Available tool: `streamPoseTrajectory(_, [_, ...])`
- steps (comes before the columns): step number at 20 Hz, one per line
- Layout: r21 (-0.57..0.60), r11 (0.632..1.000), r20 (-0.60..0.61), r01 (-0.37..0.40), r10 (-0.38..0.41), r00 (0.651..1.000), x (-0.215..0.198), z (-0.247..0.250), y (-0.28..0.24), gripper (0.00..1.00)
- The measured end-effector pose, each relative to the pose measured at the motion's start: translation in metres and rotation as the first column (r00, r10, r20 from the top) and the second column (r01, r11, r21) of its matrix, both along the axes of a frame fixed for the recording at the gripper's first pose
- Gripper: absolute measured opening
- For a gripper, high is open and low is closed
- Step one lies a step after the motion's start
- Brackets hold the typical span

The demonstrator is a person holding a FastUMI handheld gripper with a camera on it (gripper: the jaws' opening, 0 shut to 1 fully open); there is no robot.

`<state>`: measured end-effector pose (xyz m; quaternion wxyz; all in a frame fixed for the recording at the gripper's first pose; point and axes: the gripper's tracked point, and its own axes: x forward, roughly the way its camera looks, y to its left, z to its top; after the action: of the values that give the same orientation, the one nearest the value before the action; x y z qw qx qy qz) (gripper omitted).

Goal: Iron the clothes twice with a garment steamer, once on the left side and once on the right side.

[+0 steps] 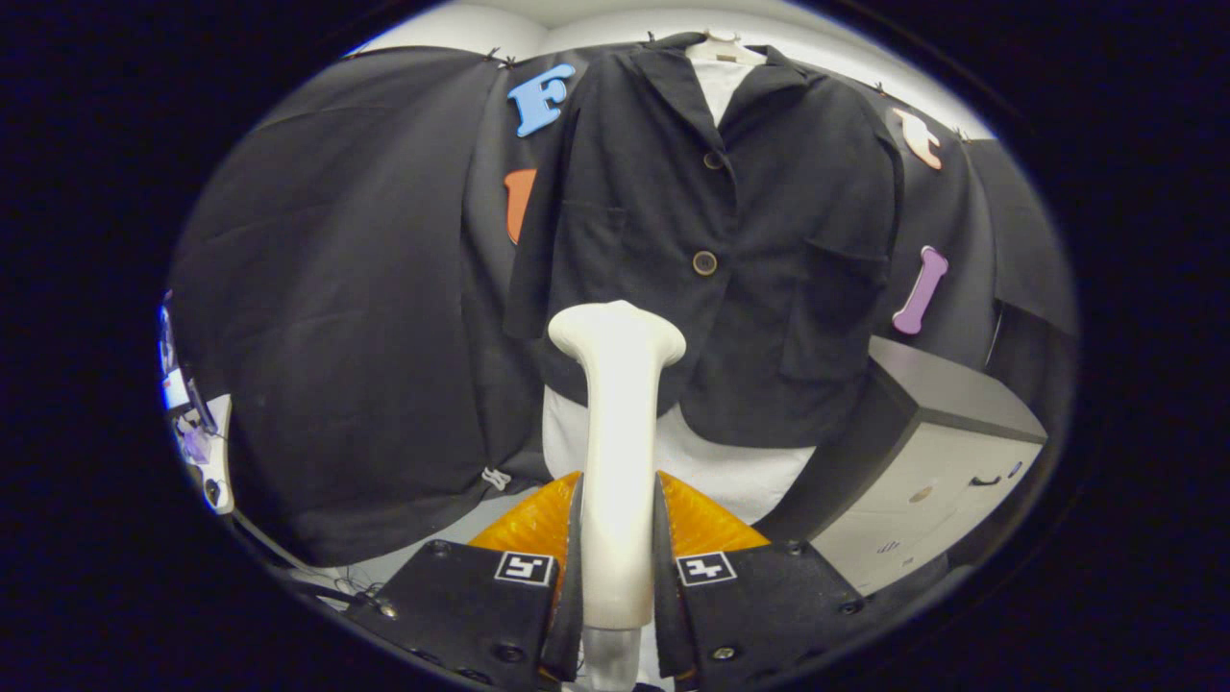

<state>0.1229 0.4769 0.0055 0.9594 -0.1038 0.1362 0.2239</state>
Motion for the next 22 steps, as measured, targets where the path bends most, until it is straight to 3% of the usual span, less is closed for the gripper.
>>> streamPoseTrajectory(6, [-0.003, 1.0, -0.023, 0.001, -0.001, 1.0, -0.012, -0.012, -0.031, 0.33])
streamPoseTrajectory(10, [-0.014, 1.0, -0.037, -0.017, 0.017, 0.999, -0.033, -0.013, -0.085, 0.33])
streamPoseTrajectory(22, [-0.018, 0.997, -0.212, 0.078, -0.08, 0.974, -0.139, -0.074, -0.352, 0.33])
